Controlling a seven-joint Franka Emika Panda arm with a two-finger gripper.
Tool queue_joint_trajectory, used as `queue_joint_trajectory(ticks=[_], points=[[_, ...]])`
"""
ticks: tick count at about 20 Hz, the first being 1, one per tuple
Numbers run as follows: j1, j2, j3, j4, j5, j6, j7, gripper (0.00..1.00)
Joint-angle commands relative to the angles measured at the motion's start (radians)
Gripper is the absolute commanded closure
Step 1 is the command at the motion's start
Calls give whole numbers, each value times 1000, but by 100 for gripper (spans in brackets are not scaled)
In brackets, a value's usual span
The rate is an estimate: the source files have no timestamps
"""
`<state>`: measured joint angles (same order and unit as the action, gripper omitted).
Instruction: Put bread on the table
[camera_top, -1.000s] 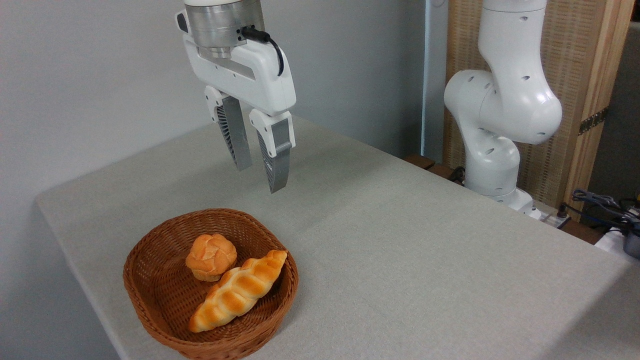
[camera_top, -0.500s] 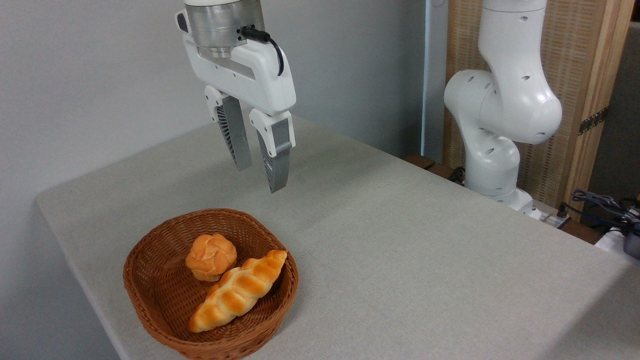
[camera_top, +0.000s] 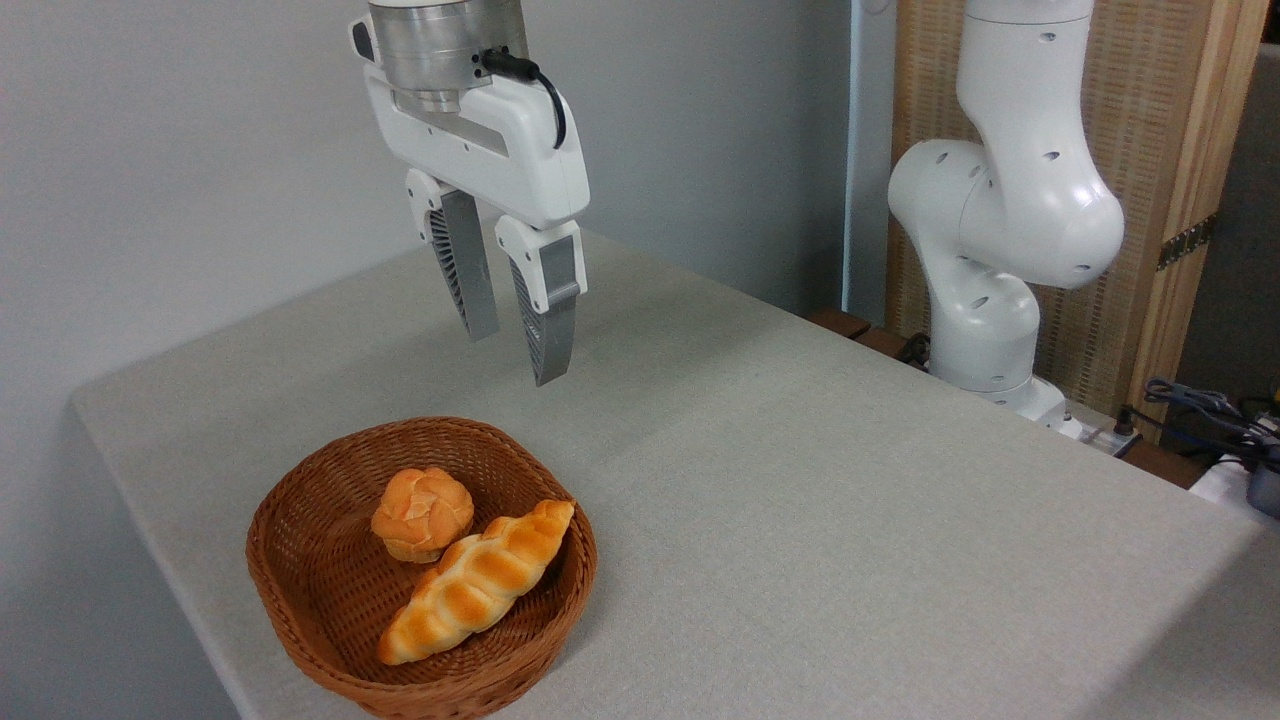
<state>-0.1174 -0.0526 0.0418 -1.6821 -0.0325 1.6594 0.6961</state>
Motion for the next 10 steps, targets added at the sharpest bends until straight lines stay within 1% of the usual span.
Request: queue_joint_trajectory(ticks=[1,4,6,7,10], points=[[-4,-12,6,-13,11,26,-13,0],[-4,-10,6,-37,9,85,-13,0],[-4,-10,6,-56,-3,118,-13,0],[-5,-9,3,-70,-10,150,-10,0],[-7,-7,-8,-137,-10,288,-7,0]])
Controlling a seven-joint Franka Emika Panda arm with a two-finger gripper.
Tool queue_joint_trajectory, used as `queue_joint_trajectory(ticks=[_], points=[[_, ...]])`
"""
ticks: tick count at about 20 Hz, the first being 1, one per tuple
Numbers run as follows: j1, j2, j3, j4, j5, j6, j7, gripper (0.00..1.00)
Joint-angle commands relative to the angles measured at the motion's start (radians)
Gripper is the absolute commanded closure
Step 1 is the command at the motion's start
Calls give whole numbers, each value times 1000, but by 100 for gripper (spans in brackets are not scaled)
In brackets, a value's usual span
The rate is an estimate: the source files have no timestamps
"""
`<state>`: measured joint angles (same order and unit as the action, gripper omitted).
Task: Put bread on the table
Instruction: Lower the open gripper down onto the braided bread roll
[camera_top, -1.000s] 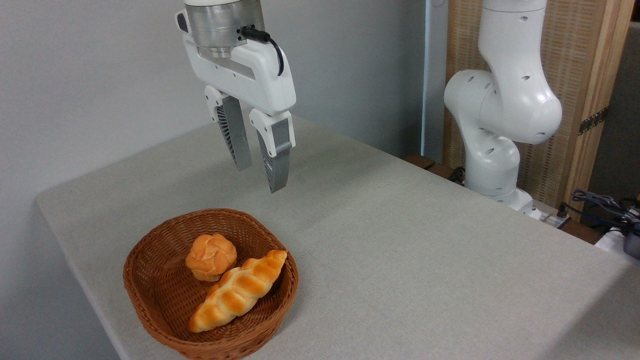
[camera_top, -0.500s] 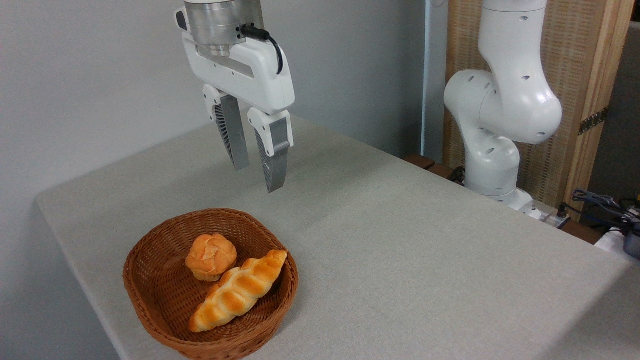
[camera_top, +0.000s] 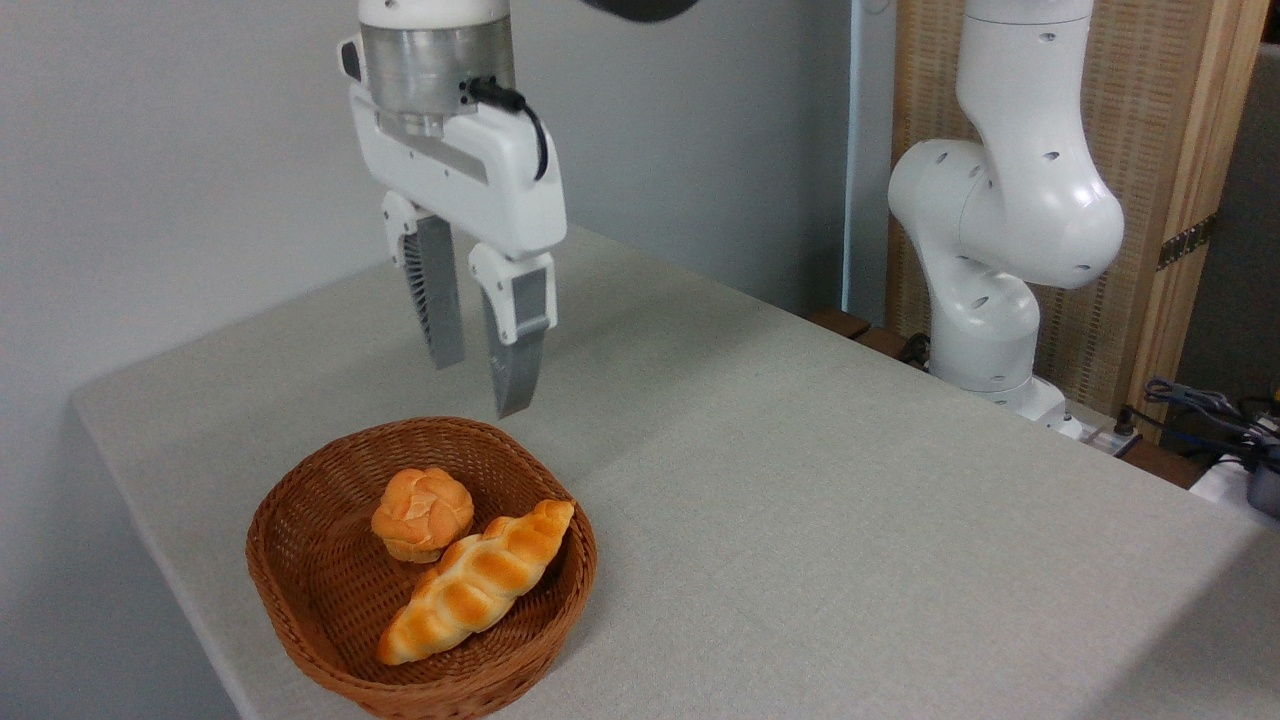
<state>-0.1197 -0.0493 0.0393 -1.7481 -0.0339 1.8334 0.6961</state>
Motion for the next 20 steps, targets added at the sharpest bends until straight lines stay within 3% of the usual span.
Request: queue_joint_trajectory(ticks=[1,6,11,14,17,20], points=[[-5,-11,-6,-86,-9,136,-6,0],[-5,-3,5,-149,3,158,-3,0],[-3,20,8,-252,6,360,-1,0],[5,35,8,-255,9,383,2,0],[5,55,8,-255,87,386,2,0],[5,75,8,-254,103,395,2,0]])
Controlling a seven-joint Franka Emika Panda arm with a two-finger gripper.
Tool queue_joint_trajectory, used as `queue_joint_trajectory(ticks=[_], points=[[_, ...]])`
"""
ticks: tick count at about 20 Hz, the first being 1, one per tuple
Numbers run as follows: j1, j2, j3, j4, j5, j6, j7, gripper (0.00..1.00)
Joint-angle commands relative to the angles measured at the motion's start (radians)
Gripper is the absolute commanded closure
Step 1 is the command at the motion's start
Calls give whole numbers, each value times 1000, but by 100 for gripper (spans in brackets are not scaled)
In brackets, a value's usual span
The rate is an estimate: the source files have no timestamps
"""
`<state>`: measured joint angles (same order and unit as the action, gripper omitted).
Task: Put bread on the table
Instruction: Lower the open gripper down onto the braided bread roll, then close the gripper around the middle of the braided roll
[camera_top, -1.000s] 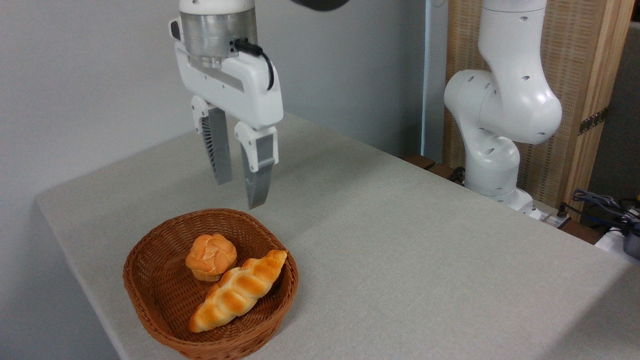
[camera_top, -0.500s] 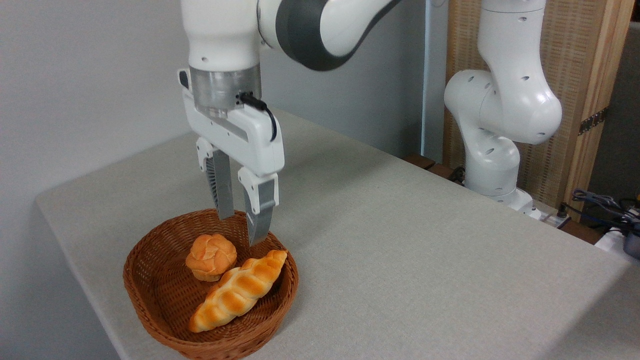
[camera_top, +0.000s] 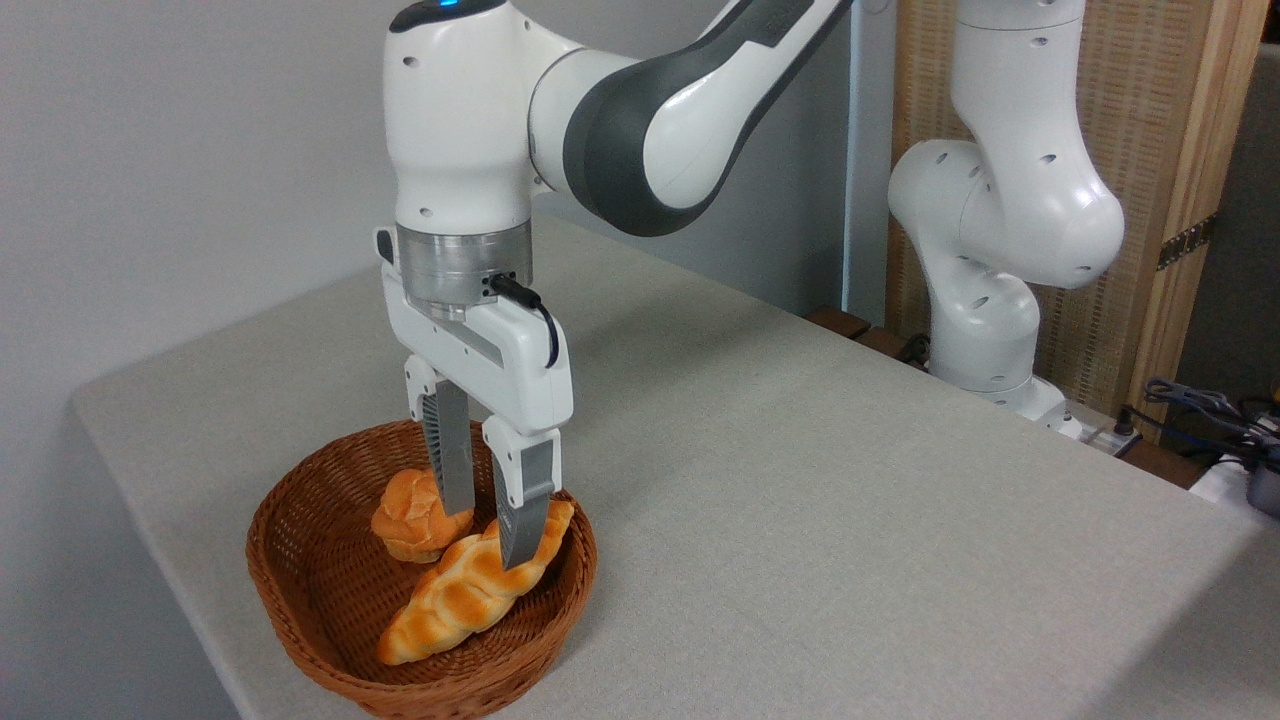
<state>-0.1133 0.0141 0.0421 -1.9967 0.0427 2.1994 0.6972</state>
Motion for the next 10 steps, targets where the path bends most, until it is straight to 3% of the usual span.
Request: queue_joint_trajectory(ticks=[1,10], points=[[-2,14,5,-8,26,54,1,0],[-2,79,-5,-14,31,146,5,0]])
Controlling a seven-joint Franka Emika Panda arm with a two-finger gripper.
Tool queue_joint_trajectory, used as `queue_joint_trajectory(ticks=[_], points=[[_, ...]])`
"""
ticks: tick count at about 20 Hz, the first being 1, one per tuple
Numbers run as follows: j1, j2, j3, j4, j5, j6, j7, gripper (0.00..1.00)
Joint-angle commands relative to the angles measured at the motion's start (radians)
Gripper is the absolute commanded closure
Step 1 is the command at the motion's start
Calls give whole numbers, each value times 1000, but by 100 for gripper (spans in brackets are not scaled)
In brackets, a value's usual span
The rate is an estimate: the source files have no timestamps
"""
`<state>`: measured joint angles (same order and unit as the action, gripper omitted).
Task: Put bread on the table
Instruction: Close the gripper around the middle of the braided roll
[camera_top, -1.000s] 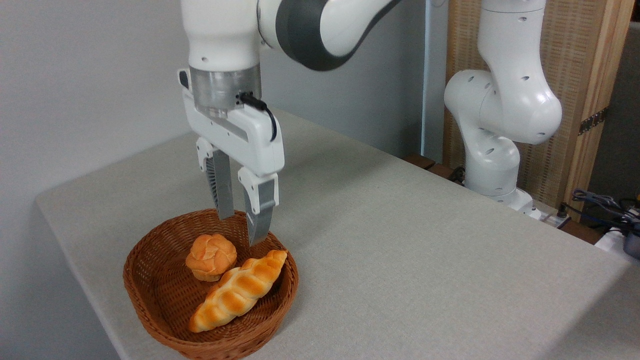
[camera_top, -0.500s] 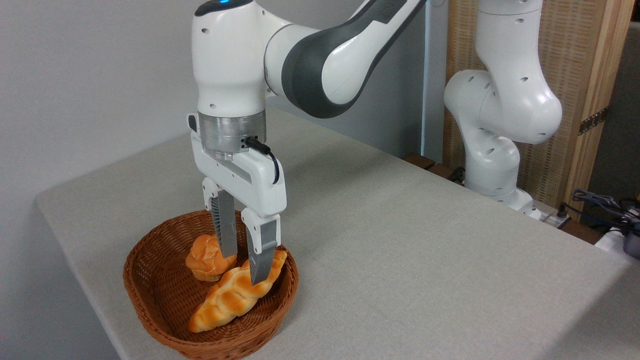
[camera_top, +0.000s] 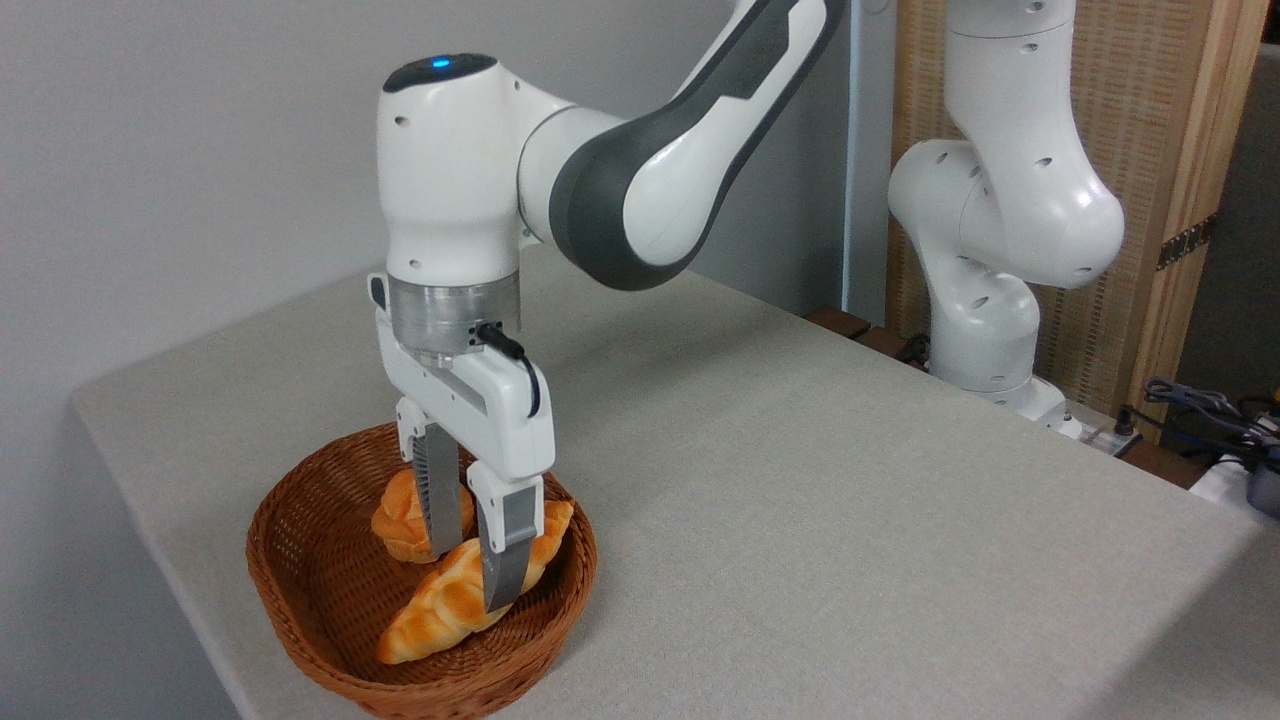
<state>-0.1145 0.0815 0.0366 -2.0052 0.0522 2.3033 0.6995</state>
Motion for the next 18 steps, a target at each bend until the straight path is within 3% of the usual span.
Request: queue_joint_trajectory(ticks=[1,6,9,10,18], points=[[-1,14,0,-6,21,44,11,0],[-1,17,-1,-6,21,44,17,3],[-1,17,-3,-6,21,41,55,47],[-1,17,-3,-6,21,41,58,56],[-1,17,-3,-6,21,38,63,57]])
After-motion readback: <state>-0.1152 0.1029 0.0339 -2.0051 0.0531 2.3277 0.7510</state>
